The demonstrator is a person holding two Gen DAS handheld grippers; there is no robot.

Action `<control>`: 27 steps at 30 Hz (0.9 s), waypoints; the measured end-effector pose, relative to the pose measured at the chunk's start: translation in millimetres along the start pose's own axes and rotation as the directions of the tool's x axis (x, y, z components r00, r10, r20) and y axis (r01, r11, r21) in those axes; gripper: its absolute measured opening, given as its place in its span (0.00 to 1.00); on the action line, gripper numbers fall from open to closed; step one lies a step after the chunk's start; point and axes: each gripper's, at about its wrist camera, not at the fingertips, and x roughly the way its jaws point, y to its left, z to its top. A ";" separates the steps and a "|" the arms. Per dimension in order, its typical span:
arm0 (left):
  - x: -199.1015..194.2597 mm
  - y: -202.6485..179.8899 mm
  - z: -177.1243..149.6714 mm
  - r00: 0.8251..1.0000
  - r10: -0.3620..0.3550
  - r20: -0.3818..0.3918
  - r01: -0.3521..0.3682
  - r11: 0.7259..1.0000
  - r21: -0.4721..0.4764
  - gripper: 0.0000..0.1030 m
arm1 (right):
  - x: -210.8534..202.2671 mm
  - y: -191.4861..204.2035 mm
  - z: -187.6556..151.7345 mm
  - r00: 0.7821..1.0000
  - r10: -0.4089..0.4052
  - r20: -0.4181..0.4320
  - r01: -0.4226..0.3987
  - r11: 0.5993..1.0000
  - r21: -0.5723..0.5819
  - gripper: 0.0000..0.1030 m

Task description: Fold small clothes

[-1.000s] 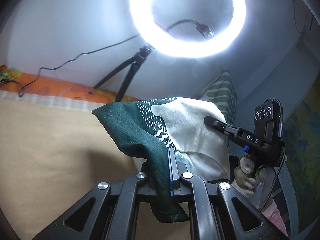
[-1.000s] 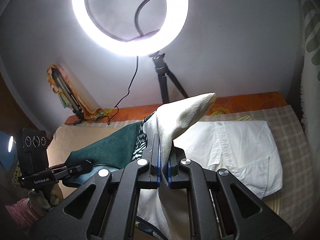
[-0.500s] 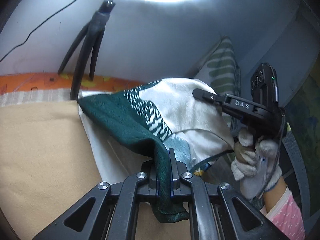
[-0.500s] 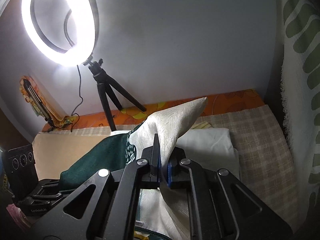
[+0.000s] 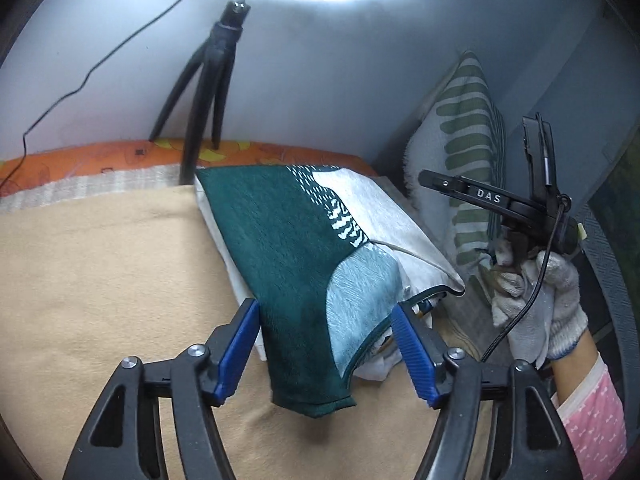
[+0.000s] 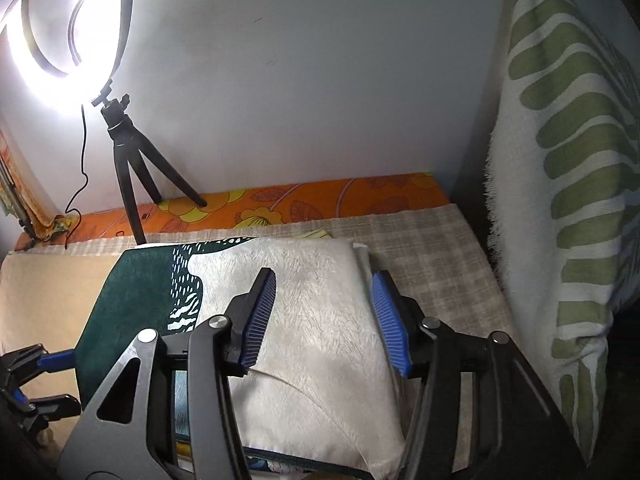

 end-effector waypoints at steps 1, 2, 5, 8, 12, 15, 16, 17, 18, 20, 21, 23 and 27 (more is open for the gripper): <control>-2.3 -0.4 -0.2 1.000 0.004 0.001 -0.004 1.000 0.000 0.68 | -2.2 2.5 2.3 1.000 -0.002 0.002 0.002 1.000 -0.002 0.52; -4.9 -0.5 -0.6 1.000 0.009 -0.001 -0.009 1.000 -0.001 0.68 | -6.0 3.8 2.7 1.000 -0.009 0.005 0.009 1.000 -0.001 0.52; -17.3 0.6 -4.4 1.000 0.023 0.003 -0.023 1.000 0.003 0.69 | -17.7 5.6 4.0 0.999 -0.045 0.020 0.045 0.999 0.004 0.54; -29.9 -3.1 -7.3 0.999 0.031 0.007 -0.031 0.999 0.016 0.69 | -38.1 4.2 3.3 0.997 -0.053 0.051 0.051 0.998 0.034 0.65; -52.2 -10.4 -12.0 0.998 0.049 0.026 -0.050 0.998 0.036 0.73 | -70.2 11.7 -1.0 0.994 -0.066 0.092 0.062 0.997 0.047 0.66; -72.9 -15.6 -16.3 0.998 0.058 0.040 -0.060 0.997 0.049 0.74 | -91.5 25.2 -4.6 0.990 -0.083 0.115 0.079 0.996 0.035 0.67; -81.5 -17.8 -18.6 0.997 0.062 0.047 -0.065 0.996 0.055 0.75 | -99.4 29.7 -6.4 0.989 -0.088 0.122 0.084 0.996 0.038 0.67; -89.5 -19.3 -20.7 0.996 0.065 0.055 -0.069 0.996 0.062 0.76 | -106.7 34.0 -8.1 0.988 -0.088 0.129 0.084 0.996 0.040 0.67; -97.2 -21.0 -22.7 0.996 0.068 0.063 -0.073 0.995 0.070 0.76 | -113.2 38.1 -9.8 0.987 -0.091 0.135 0.086 0.995 0.041 0.67; -112.6 -23.6 -27.4 0.994 0.073 0.079 -0.079 0.993 0.083 0.78 | -129.8 48.8 -14.8 0.982 -0.113 0.151 0.107 0.993 0.047 0.67; -119.5 -25.2 -29.1 0.993 0.075 0.086 -0.083 0.993 0.087 0.79 | -138.3 52.1 -17.8 0.980 -0.118 0.159 0.111 0.993 0.051 0.67; -134.4 -27.4 -33.4 0.992 0.078 0.101 -0.088 0.991 0.096 0.82 | -155.6 61.1 -21.8 0.977 -0.123 0.172 0.114 0.992 0.059 0.69; -167.1 -33.6 -43.7 0.988 0.081 0.134 -0.098 0.988 0.122 0.84 | -189.3 82.0 -32.2 0.965 -0.147 0.219 0.141 0.989 0.044 0.84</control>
